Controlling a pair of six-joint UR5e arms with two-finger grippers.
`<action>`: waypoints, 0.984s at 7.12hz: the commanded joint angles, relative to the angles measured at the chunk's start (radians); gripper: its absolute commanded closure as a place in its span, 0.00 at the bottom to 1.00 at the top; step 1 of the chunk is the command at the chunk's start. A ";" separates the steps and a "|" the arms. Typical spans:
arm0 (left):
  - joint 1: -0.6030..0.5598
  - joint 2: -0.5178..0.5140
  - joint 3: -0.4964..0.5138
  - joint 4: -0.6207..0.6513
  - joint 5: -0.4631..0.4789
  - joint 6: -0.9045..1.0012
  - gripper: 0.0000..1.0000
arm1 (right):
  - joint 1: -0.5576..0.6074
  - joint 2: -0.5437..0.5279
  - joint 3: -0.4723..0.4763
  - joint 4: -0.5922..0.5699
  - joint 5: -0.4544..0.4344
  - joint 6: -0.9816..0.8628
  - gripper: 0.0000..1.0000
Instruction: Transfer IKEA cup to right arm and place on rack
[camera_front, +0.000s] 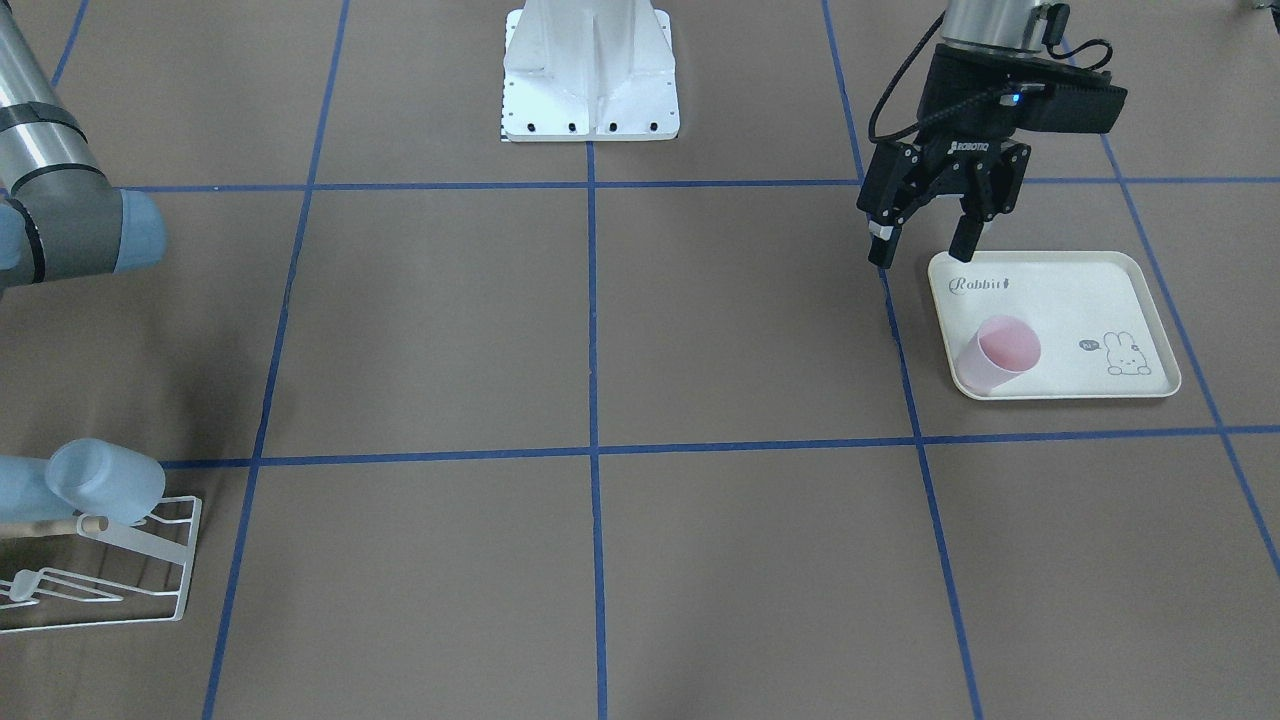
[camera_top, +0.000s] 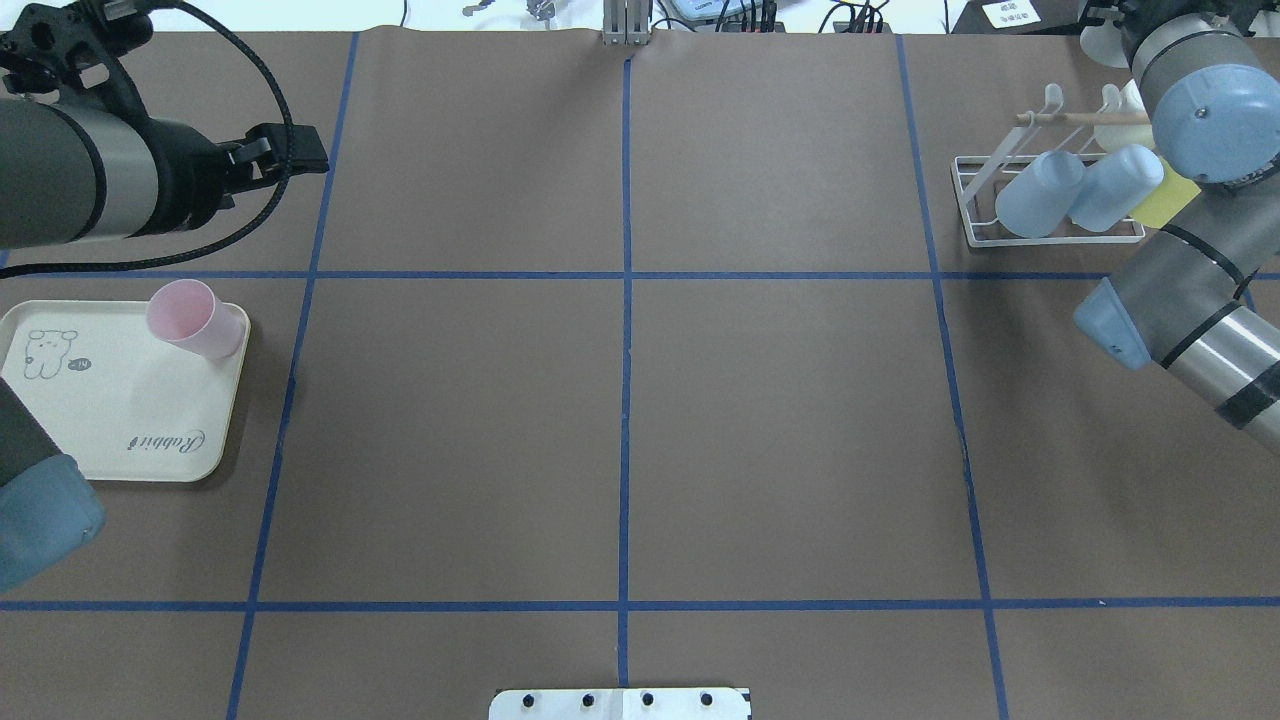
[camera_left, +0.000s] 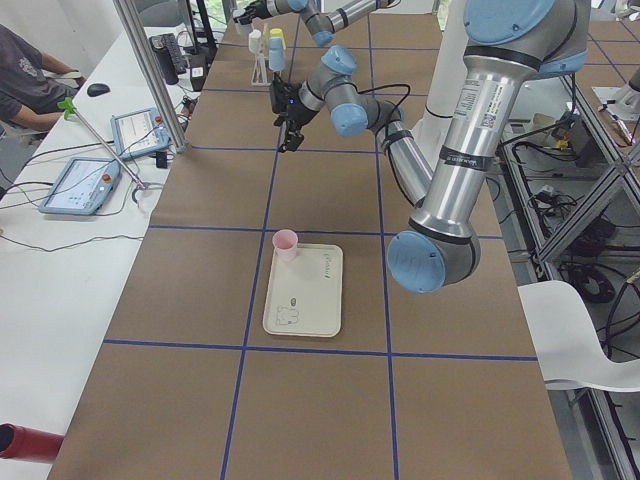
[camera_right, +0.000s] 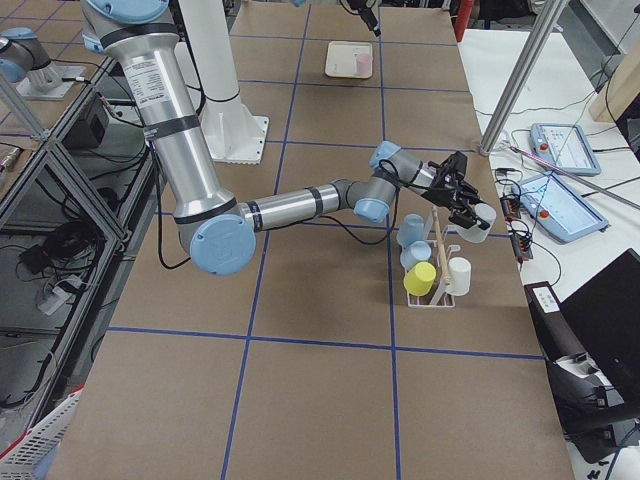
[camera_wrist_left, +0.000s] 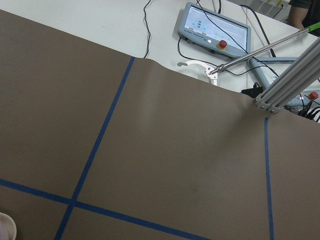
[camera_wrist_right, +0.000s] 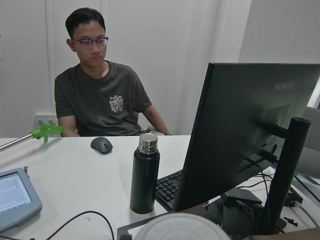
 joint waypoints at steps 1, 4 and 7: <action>0.001 0.001 0.000 0.000 0.000 0.000 0.00 | -0.017 0.000 -0.027 0.005 0.006 0.000 1.00; -0.001 0.001 0.000 0.000 -0.002 0.000 0.00 | -0.054 -0.011 -0.028 0.005 0.004 -0.001 1.00; 0.001 -0.001 -0.010 0.000 -0.002 -0.001 0.00 | -0.053 -0.024 -0.027 0.008 0.013 -0.003 1.00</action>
